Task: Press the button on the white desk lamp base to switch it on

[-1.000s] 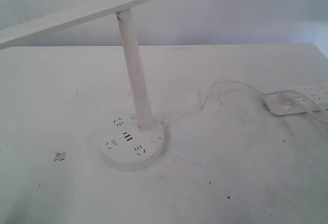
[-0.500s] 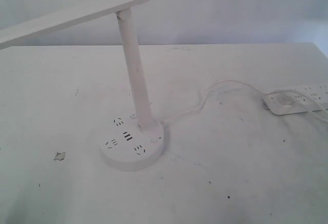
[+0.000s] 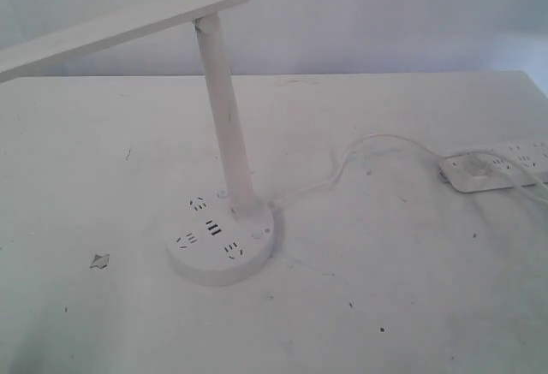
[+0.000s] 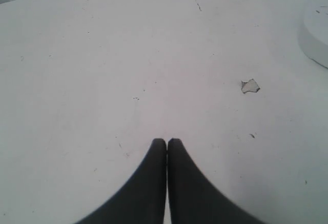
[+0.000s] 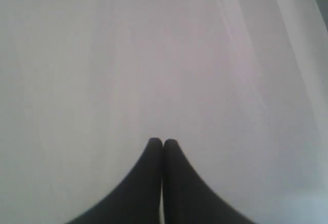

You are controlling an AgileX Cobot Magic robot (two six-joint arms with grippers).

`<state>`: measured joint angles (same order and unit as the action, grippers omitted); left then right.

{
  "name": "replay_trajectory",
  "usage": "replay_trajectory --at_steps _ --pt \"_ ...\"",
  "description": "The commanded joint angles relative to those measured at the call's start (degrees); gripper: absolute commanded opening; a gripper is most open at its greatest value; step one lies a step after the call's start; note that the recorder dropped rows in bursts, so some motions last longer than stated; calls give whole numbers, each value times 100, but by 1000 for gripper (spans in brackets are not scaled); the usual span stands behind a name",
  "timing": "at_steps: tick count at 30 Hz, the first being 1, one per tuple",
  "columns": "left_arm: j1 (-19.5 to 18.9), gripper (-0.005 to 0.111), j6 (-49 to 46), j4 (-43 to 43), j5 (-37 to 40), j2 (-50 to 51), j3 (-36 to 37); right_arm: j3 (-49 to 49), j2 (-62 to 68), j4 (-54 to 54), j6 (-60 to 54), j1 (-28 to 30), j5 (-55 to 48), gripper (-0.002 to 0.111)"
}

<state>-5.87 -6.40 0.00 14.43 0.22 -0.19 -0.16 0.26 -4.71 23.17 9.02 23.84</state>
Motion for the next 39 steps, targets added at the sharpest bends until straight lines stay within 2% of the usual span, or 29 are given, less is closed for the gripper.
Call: replay_trajectory --at_steps 1,4,9,12,16,18,20,23,24,29,32,35,39 --pt "51 0 14 -33 7 -22 19 16 -26 88 1156 13 1890 0" --pt "51 0 14 -33 7 -22 19 16 -26 412 2305 13 2849 0" --pt "51 0 14 -33 7 -22 19 -37 -26 1378 2739 13 3387 0" --pt "51 0 14 -33 7 -22 19 -155 -26 1855 2357 13 3416 0" --pt "51 0 14 -33 7 -22 19 -206 -26 3082 542 13 3232 0" --pt "51 0 14 -33 7 -22 19 -206 -26 3377 523 13 3090 0" --pt "51 0 14 -33 7 -22 19 -216 -26 3234 699 13 2859 0" --pt "51 0 14 -33 7 -22 19 -398 58 2168 1563 13 2317 0" --pt "51 0 14 -33 7 -22 19 -492 191 1487 1852 13 2265 0" --pt "51 0 14 -33 7 -22 19 -1297 1251 -3488 2828 13 3230 0" --pt "51 0 14 -33 7 -22 19 -1912 2081 -5711 3721 13 3818 0" --pt "51 0 14 -33 7 -22 19 -2264 2953 -6471 4776 13 4019 0" --pt "51 0 14 -33 7 -22 19 -2403 3936 -6585 4894 13 4216 0"
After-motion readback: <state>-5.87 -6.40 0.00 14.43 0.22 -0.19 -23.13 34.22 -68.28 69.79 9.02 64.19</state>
